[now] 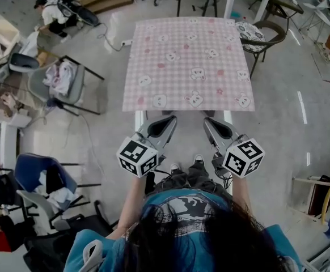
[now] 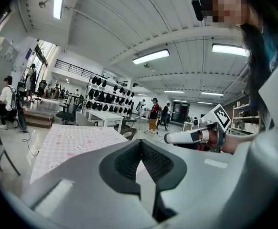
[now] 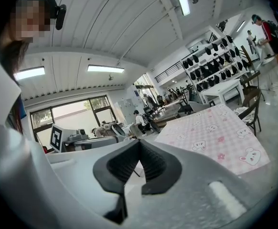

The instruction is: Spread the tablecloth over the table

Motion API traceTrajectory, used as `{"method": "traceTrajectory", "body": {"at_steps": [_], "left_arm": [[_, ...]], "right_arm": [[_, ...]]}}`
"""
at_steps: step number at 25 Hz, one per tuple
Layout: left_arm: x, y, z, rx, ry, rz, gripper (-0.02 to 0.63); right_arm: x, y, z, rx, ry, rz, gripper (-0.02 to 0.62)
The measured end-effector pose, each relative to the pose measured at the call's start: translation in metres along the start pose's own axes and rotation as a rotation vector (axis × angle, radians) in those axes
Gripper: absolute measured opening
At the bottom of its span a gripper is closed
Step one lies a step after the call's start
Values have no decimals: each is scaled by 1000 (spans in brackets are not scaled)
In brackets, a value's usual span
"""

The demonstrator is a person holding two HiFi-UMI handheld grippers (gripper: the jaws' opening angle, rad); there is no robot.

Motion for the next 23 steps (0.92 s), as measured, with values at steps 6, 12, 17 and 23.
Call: {"method": "traceTrajectory", "body": {"at_steps": [6, 12, 17, 23], "left_arm": [[-8, -7, 0, 5, -5, -38, 15], [-9, -11, 2, -5, -5, -56, 15], [-9, -13, 3, -7, -5, -60, 15], [-9, -11, 3, -5, -4, -59, 15]], "right_arm": [[2, 7, -1, 4, 15, -15, 0], [4, 7, 1, 9, 43, -15, 0], [6, 5, 5, 14, 78, -15, 0], [9, 3, 4, 22, 92, -14, 0]]}}
Point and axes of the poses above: the fingertips, and each gripper's own axes: y backward along the fingers, x to its left, z out of its top, the point moved 8 cm from there along y, backward along the fingers, and after that the axes turned 10 degrees about -z, right-handed, at the moved point
